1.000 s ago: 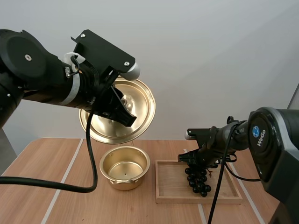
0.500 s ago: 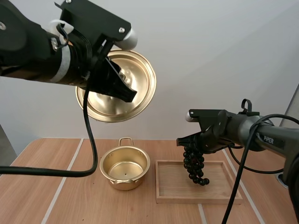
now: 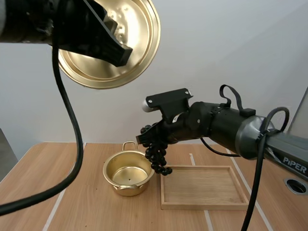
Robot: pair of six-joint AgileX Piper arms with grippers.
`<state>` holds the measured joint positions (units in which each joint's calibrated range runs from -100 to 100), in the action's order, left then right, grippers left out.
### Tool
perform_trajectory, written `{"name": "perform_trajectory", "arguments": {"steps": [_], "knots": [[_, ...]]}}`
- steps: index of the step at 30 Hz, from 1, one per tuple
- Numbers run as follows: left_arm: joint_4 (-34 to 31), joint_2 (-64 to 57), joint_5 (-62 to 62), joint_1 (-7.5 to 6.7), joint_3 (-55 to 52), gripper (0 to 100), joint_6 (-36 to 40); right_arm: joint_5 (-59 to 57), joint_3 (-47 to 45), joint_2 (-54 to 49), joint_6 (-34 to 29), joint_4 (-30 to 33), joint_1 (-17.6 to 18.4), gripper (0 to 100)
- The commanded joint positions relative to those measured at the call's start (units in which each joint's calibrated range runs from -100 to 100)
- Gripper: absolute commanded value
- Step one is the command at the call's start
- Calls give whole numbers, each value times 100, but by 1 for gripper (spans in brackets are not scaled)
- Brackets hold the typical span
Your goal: Open the lid, put the grape in the pot, and close it
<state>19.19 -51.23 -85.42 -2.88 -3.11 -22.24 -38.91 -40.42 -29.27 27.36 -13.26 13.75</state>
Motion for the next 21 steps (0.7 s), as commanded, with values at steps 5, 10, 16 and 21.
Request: {"name": "perform_trajectory", "arguments": {"steps": [5, 10, 16, 21], "knots": [[-392, -160, 64, -16, 585, 0, 520, 132, 485, 256, 56, 29, 444, 0], [-392, -160, 64, -16, 747, 0, 611, 319, 685, 732, 56, 29, 564, 0], [-392, -164, -61, -16, 761, 0, 611, 403, 744, 1251, 56, -15, 596, 0], [-403, -164, -322, -16, 761, 0, 611, 570, 744, 1649, 63, 8, 596, 0]]}}
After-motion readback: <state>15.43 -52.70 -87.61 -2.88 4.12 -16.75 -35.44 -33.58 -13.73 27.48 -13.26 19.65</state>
